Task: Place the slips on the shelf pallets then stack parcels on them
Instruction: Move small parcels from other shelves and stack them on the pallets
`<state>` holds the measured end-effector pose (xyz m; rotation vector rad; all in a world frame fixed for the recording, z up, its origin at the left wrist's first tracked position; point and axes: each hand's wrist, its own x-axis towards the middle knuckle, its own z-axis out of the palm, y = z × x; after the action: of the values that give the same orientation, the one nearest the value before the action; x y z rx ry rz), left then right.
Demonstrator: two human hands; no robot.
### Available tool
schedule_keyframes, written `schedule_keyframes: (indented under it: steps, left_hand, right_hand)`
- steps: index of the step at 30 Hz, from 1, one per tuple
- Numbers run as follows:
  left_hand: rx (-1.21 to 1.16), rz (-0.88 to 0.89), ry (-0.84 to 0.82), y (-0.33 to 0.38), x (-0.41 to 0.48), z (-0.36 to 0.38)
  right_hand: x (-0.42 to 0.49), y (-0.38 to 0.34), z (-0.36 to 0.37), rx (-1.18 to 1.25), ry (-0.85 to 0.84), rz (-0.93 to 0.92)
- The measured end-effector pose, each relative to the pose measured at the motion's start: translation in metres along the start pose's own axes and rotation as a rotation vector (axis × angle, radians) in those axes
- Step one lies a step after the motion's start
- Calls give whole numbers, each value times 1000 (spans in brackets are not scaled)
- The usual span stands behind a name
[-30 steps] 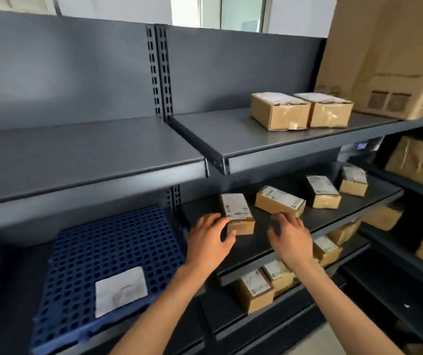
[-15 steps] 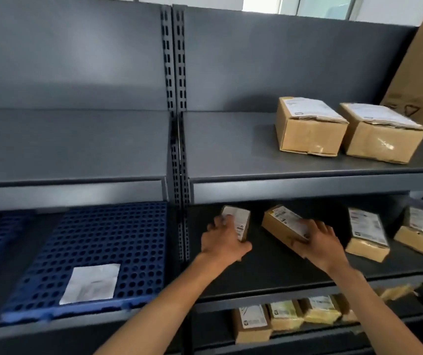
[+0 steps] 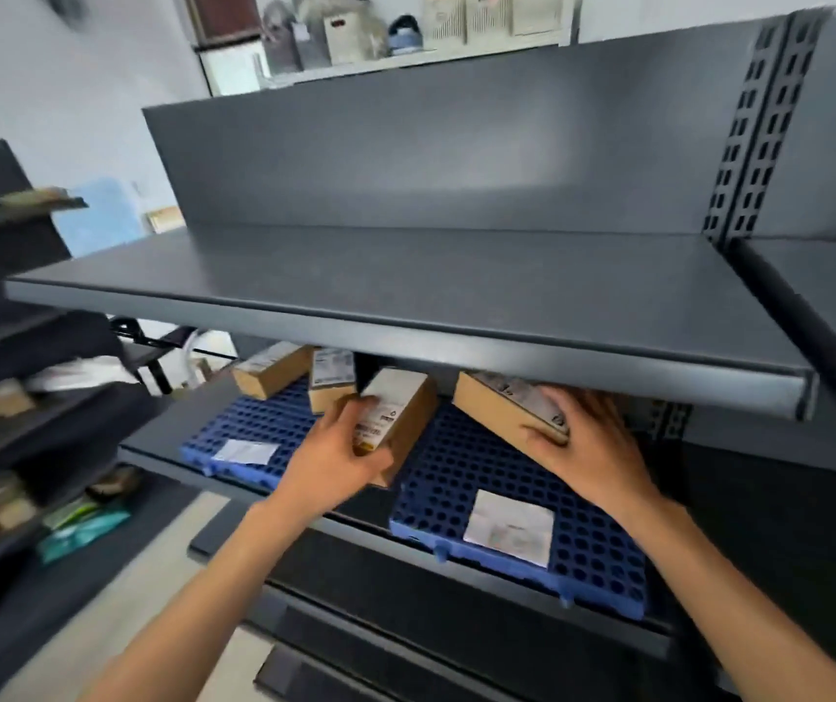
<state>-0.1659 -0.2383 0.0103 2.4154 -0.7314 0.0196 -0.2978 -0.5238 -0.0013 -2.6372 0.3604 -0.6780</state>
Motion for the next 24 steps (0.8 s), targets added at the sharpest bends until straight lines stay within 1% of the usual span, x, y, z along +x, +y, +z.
schedule_keyframes:
  steps: [3,5,9,12,14,17,19,21,24]
  left_hand:
    - [44,-88,118,-71,11,-49]
    - [52,-129,158,-112,23,-74]
    - [77,-197,266,-183,67,-111]
    - [76,-266,295,-216,116,-127]
    - [18,-276,229,-227,150,-129]
    - [-83,-196,31,-233,182,-112]
    - [-143,-161,-5,-238,188,-101]
    - [-237,-164,75,-245,184,-100]
    - [-296,-120,285,-249,166,-112]
  right_hand:
    - [34,-70,50,34,-2,-94]
    - [55,-112,80,46,-10,-116]
    - [101,-180,130,-4,-23,-104]
    - [127,-214,159,-16,47,-58]
    - [143,-226,178,-39,66,-15]
    - [159,-233,202,-111,-88,39]
    - [164,-233,210,-138,-152,37]
    - [163,-231,210,-120,-135,27]
    - [152,-227,200,-48,-32,-28]
